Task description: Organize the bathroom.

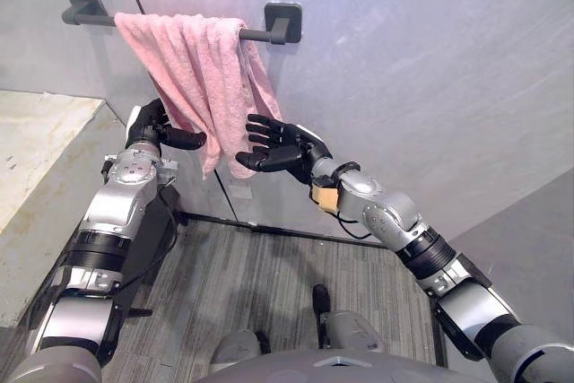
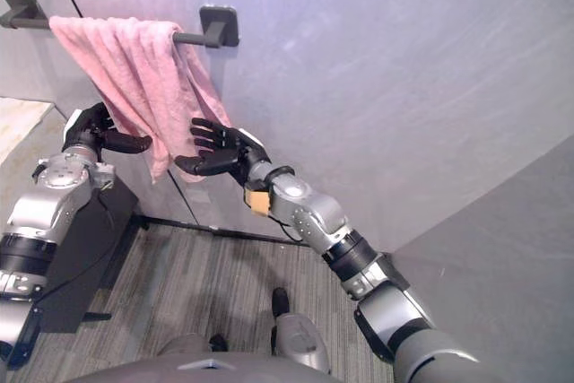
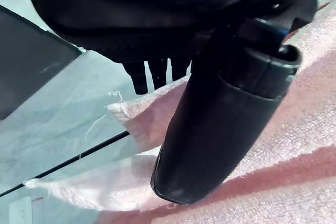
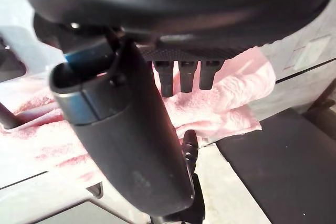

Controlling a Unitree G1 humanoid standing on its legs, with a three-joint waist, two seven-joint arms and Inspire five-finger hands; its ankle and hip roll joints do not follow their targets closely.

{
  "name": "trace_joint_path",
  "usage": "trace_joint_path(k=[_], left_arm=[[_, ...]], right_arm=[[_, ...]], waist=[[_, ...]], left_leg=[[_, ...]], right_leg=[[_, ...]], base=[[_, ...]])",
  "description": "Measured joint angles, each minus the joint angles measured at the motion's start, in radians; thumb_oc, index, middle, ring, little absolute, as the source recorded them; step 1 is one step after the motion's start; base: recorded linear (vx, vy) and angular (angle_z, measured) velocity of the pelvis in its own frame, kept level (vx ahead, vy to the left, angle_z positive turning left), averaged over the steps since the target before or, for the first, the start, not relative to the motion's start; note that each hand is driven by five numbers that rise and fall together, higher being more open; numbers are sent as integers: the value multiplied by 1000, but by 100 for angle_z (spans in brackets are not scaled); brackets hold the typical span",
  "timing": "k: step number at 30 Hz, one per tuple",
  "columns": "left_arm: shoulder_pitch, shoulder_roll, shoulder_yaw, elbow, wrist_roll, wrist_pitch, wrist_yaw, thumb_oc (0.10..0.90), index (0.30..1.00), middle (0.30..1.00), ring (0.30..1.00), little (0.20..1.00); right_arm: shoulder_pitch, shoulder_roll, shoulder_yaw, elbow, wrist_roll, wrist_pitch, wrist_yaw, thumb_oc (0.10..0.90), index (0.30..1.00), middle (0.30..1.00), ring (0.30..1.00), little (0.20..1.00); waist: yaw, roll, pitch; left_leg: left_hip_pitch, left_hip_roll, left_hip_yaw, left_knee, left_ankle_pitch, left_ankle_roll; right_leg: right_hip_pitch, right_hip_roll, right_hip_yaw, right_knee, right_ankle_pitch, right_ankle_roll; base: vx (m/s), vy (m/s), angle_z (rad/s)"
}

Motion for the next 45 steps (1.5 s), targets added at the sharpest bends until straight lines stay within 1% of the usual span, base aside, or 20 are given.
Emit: trace_joint_path(k=[4,6,8,11,14,18,21,23,26,28,31,33,35,38,39,41,42,43,44,45], left_arm=[[-12,-2,-14,16,0,0,2,800,900,900,900,900],[-12,-3,-14,16,1,0,2,800,900,900,900,900],[-12,-3,-14,16,1,0,2,800,900,900,900,900],[-12,-2,-14,16,1,0,1,800,900,900,900,900],[-12,-2,-12,16,2,0,1,800,900,900,900,900],[-12,0,-12,16,2,0,-3,800,900,900,900,900],[-12,0,-12,16,1,0,-9,800,900,900,900,900],[-12,0,-12,16,1,0,-10,800,900,900,900,900],[-15,1,-12,16,0,0,-10,800,900,900,900,900],[-17,6,-12,16,-4,0,-10,800,900,900,900,900],[-25,7,-13,25,-12,-2,-11,800,900,900,900,900],[-48,7,-15,64,-42,-2,-13,800,900,900,900,900],[-60,6,-16,78,-44,-4,-13,800,900,900,900,900],[-63,6,-17,88,-46,-8,-14,800,900,900,900,900],[-63,6,-17,88,-46,-8,-14,800,900,900,900,900],[-63,6,-17,88,-80,-10,-11,800,900,900,900,900],[-63,6,-17,88,-80,-10,-11,800,900,900,900,900],[-63,5,-17,88,-86,-10,-12,800,900,900,900,900],[-63,5,-17,88,-86,-10,-12,800,900,900,900,900],[-63,5,-16,88,-86,-10,-9,800,900,900,900,900]], right_arm=[[-27,-11,2,0,-55,-14,3,800,900,900,900,900],[-33,-19,2,0,-90,-33,-1,800,900,900,900,900],[-43,-27,1,0,-177,-62,-13,800,900,900,900,900],[-62,-44,-4,0,-233,-89,-27,800,900,900,900,900],[-65,-60,-32,-5,-232,-96,-28,800,900,900,900,900],[-65,-58,-33,-5,-212,-96,-29,800,900,900,900,900],[-65,-45,-33,-6,-152,-95,-34,800,900,900,900,900],[-65,-39,-32,-6,-138,-94,-33,800,900,900,900,900],[-65,-16,-21,-5,-55,-87,-53,800,900,900,900,900],[-64,-13,-15,-3,-31,-87,-56,800,900,900,900,900],[-64,-7,-4,-3,-32,-87,-55,800,900,900,900,900],[-63,-5,1,-2,-36,-89,-54,800,900,900,900,900],[-63,-3,4,-2,-42,-106,-54,800,900,900,900,900],[-63,-3,9,-2,-112,-132,-51,800,900,900,900,900],[-63,-3,9,-2,-112,-132,-51,800,900,900,900,900],[-64,-12,9,-3,-177,-146,-60,800,900,900,900,900],[-64,-12,9,-3,-177,-146,-60,800,900,900,900,900],[-64,-17,7,-3,-196,-157,-61,607,611,611,611,611],[-64,-17,7,-3,-196,-157,-61,607,611,611,611,611],[-64,-22,5,-7,-199,-159,-70,400,300,300,300,300]], waist=[[2,4,-2],[2,4,-2],[2,4,-2],[2,5,-2],[3,8,0],[3,11,1],[3,15,3],[4,16,3],[2,17,4],[2,17,4],[5,17,4],[8,17,4],[11,18,4],[14,18,4],[14,18,4],[16,18,4],[16,18,4],[16,18,4],[16,18,4],[17,18,4]], left_leg=[[0,1,-5,-1,0,0],[0,1,-5,-2,0,0],[1,1,-6,-6,2,0],[3,1,-6,-14,6,-1],[3,1,-9,-16,7,-2],[2,1,-9,-16,7,-2],[2,0,-9,-16,7,-2],[1,0,-9,-16,7,-2],[2,0,-10,-16,7,-2],[3,0,-10,-17,7,-2],[8,0,-12,-20,7,-1],[24,-1,-11,-32,10,-1],[32,-2,-11,-36,11,-2],[35,-2,-14,-40,12,-3],[35,-2,-14,-40,12,-3],[34,-2,-18,-41,12,-3],[34,-2,-18,-41,12,-3],[35,-2,-18,-44,12,-3],[35,-2,-18,-44,12,-3],[35,-2,-18,-46,13,-2]], right_leg=[[2,0,-5,0,0,0],[2,0,-5,0,0,0],[2,0,-6,-1,0,0],[2,0,-6,-2,0,-1],[1,1,-9,-2,-1,-2],[2,1,-9,-2,-1,-2],[2,0,-8,-2,-1,-2],[2,0,-9,-2,-1,-2],[2,0,-11,-2,-2,-2],[3,0,-11,-2,-2,-2],[8,0,-12,-2,-1,-3],[20,0,-13,-2,-3,-4],[25,0,-13,-3,-6,-3],[28,0,-15,-3,-9,-2],[28,0,-15,-3,-9,-2],[28,0,-19,-3,-11,-2],[28,0,-19,-3,-11,-2],[28,0,-20,-3,-12,-2],[28,0,-20,-3,-12,-2],[28,0,-21,-3,-12,-1]], base=[[23,-16,2],[37,-23,2],[43,-29,2],[42,-32,1],[12,-11,1],[0,0,0],[0,0,0],[0,0,0],[32,8,1],[18,4,1],[12,4,1],[0,0,0],[0,0,0],[0,0,0],[0,0,0],[0,4,4],[0,1,3],[0,0,0],[0,0,0],[0,0,0]])
